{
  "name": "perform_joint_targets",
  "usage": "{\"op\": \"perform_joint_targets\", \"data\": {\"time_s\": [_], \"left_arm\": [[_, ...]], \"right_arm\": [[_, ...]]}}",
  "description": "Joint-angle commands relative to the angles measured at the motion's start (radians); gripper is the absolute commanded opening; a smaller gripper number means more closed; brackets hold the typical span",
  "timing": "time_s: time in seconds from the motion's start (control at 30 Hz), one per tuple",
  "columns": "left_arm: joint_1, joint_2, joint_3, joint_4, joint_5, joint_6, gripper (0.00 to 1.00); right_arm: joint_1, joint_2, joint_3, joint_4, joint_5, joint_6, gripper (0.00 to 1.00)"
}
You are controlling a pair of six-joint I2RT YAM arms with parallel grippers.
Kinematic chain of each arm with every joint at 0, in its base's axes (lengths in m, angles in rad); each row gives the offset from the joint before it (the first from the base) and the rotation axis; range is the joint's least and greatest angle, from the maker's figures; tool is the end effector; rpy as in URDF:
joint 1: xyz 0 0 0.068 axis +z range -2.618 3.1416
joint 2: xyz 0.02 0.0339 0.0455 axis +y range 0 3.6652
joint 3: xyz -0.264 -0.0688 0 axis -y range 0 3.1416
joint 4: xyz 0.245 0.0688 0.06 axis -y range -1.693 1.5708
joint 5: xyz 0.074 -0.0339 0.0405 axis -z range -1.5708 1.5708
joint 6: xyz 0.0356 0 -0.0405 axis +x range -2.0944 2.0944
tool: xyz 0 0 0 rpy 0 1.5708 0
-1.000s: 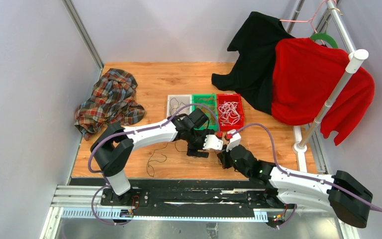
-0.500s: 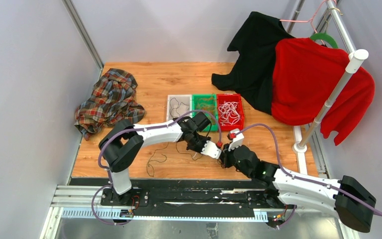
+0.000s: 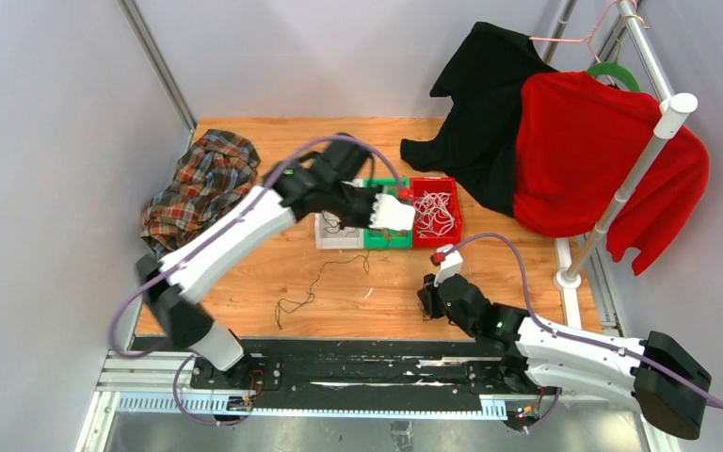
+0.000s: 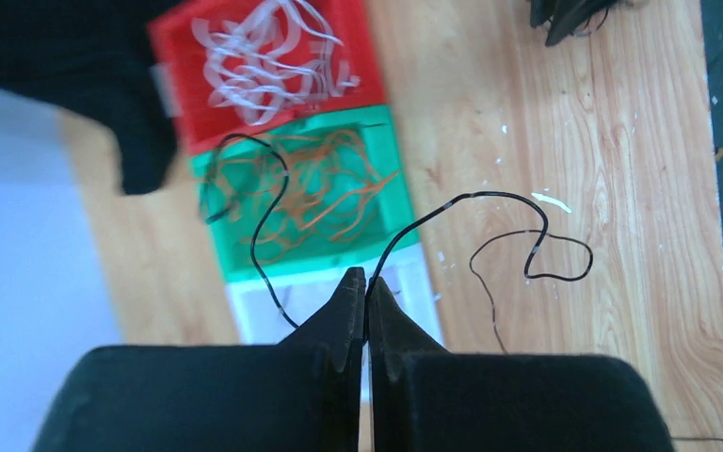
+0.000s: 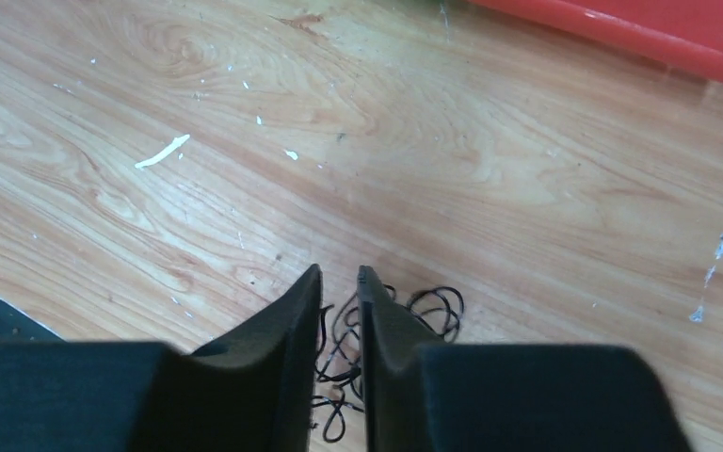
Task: Untangle the cables
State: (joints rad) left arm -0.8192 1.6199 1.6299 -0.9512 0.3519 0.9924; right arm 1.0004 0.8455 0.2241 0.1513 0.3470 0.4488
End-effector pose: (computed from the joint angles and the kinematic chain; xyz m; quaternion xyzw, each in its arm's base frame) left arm 0.2236 -0.2572 0.3528 0.7701 0.5350 -0.1395 0.3181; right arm 0.1046 0.1406 0.1685 -0.1418 0.8324 0.2313 0.4832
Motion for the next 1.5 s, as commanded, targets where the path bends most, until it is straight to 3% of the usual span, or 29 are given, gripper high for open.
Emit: {"op": "perform_joint_targets", "data": {"time_s": [0.0, 0.13, 0.2, 0.33, 0.5, 0.77, 1.1, 1.47], "left_arm": [[0.008, -0.192, 0.083, -0.214, 0.066, -0.054, 0.0], [0.003, -0.286, 0.083, -0.215, 0.062, -0.066, 0.0], [0.003, -0.31, 0.092, -0.213, 0.04, -0.059, 0.0], [0.003, -0.316, 0.174, -0.212, -0.043, -0.018, 0.0], [0.023, -0.226, 0.407, -0.196, -0.207, 0.09, 0.0], [0.098, -0.102, 0.717, -0.163, -0.286, 0.274, 0.0], [0.143, -0.094, 0.691, 0.185, -0.361, 0.435, 0.0], [0.145, 0.045, 0.755, 0.635, -0.374, 0.36, 0.0]], "right_arm": [[-0.008, 0.004, 0.103, -0.076, 0.021, -0.071, 0.31], [-0.008, -0.044, 0.194, -0.087, -0.03, -0.163, 0.59], [-0.008, -0.047, 0.242, -0.091, -0.051, -0.191, 0.63], [-0.008, 0.009, 0.309, -0.123, -0.083, -0.203, 0.63], [-0.007, 0.051, 0.305, -0.102, -0.103, -0.154, 0.59], [-0.006, 0.017, 0.292, -0.136, -0.073, -0.144, 0.56], [-0.008, -0.047, 0.24, -0.155, -0.002, -0.136, 0.55], [-0.008, -0.006, 0.234, -0.142, 0.013, -0.116, 0.54]]}}
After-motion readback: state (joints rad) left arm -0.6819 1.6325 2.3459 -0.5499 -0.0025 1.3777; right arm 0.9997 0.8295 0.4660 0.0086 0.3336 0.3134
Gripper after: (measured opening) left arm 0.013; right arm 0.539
